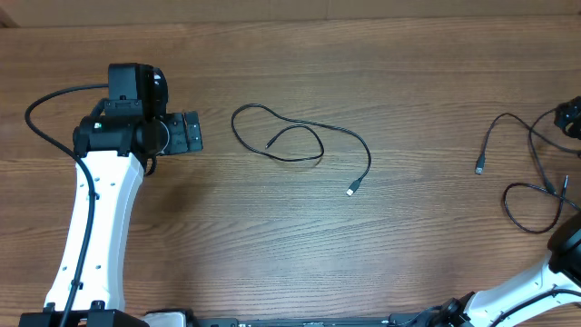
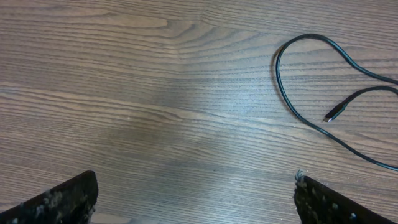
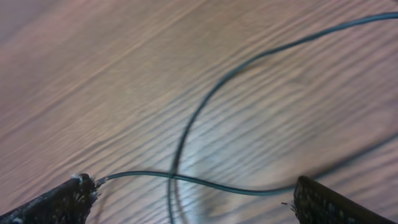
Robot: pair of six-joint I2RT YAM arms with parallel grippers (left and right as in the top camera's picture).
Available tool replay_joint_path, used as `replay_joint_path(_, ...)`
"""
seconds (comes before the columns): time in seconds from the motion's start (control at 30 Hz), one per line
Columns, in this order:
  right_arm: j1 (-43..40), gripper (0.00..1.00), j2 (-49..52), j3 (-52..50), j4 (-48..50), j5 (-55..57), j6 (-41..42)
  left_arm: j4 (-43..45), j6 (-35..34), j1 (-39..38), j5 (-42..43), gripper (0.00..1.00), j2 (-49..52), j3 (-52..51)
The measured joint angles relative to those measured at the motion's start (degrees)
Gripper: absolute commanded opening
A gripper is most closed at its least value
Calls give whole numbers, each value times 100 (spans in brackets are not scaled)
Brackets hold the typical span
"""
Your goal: Untangle cables
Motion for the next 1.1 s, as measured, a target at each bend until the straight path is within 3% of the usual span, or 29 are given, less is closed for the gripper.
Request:
replay_joint_path(0.4, 262, 100, -1021, 2, -326, -1062, 450, -2, 0, 0, 0, 100, 2, 0)
replay_joint_path(0.8, 2546, 100, -1121, 31, -2583, -1377, 605, 0, 0, 0, 0, 100, 2, 0)
replay_joint_path(1.1, 4415, 100, -1121, 31, -3254, -1779, 664, -2, 0, 0, 0, 99, 0, 0)
